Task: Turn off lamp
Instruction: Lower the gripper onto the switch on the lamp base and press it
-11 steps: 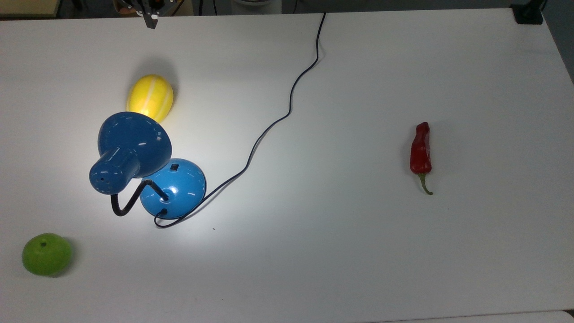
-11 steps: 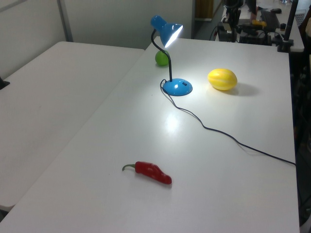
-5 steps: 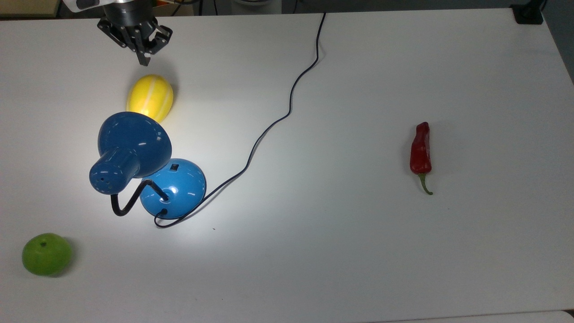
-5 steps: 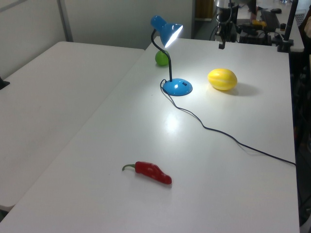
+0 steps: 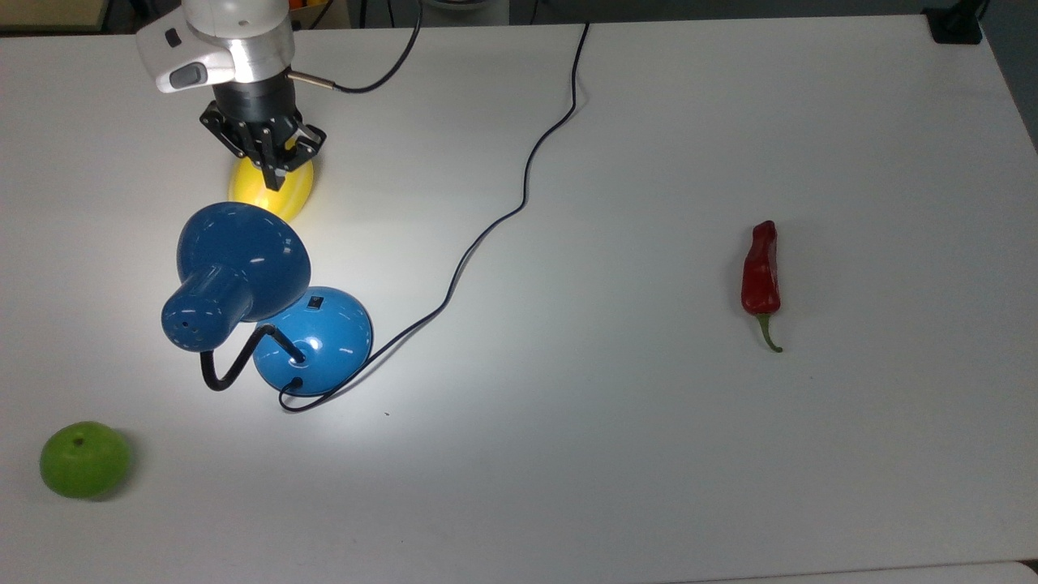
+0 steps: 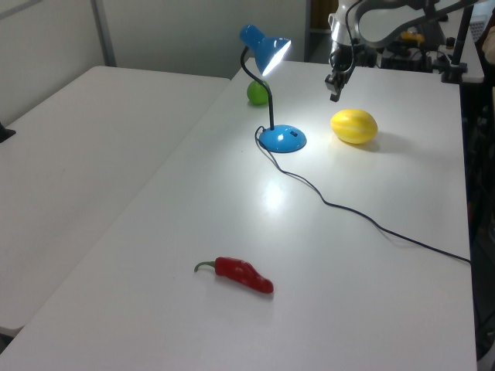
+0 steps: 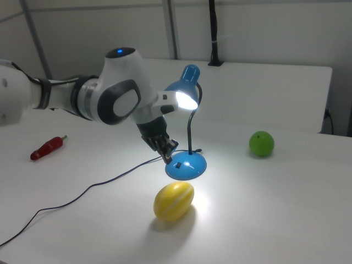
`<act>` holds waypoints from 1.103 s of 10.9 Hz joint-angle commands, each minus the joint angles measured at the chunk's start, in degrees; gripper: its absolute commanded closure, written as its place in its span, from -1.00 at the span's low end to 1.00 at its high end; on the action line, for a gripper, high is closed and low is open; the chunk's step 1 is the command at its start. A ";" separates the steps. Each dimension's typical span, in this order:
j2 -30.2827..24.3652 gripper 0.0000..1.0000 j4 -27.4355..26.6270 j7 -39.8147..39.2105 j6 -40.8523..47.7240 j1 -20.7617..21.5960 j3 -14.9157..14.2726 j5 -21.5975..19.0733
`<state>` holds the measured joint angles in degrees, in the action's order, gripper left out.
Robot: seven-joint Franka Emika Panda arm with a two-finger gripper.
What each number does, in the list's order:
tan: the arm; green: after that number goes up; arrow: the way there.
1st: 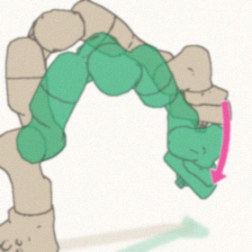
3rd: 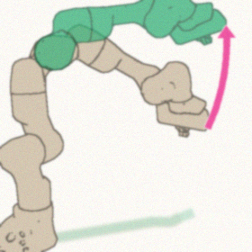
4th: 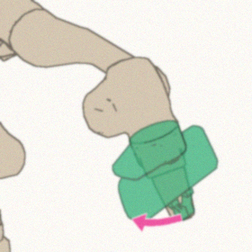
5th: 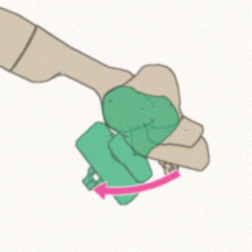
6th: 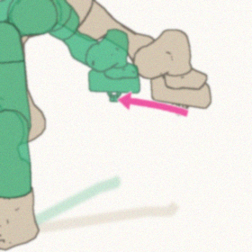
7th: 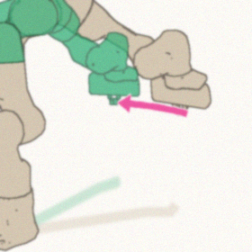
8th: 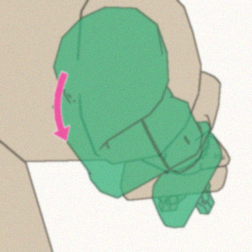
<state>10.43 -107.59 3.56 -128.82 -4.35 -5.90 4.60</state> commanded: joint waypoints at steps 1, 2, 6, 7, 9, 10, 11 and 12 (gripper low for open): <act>3.71 1.00 -1.74 1.72 -9.14 0.31 0.63 -0.99; 4.94 1.00 -1.83 1.72 -12.21 0.22 0.71 -0.91; 9.07 1.00 -1.39 0.84 -20.30 0.14 1.95 -0.29; 9.87 1.00 -1.39 0.66 -21.72 0.22 2.03 -0.20; 11.18 1.00 -1.30 -0.48 -24.45 0.14 2.82 0.06; 12.06 1.00 -1.30 -0.66 -26.20 0.05 2.91 0.32; 12.59 1.00 -1.30 -0.66 -27.87 0.05 2.91 0.76; 13.12 1.00 -1.22 -0.74 -28.84 0.05 2.91 1.20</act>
<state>22.40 -108.68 3.84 -154.26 -4.23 -3.13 4.79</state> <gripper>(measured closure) 0.991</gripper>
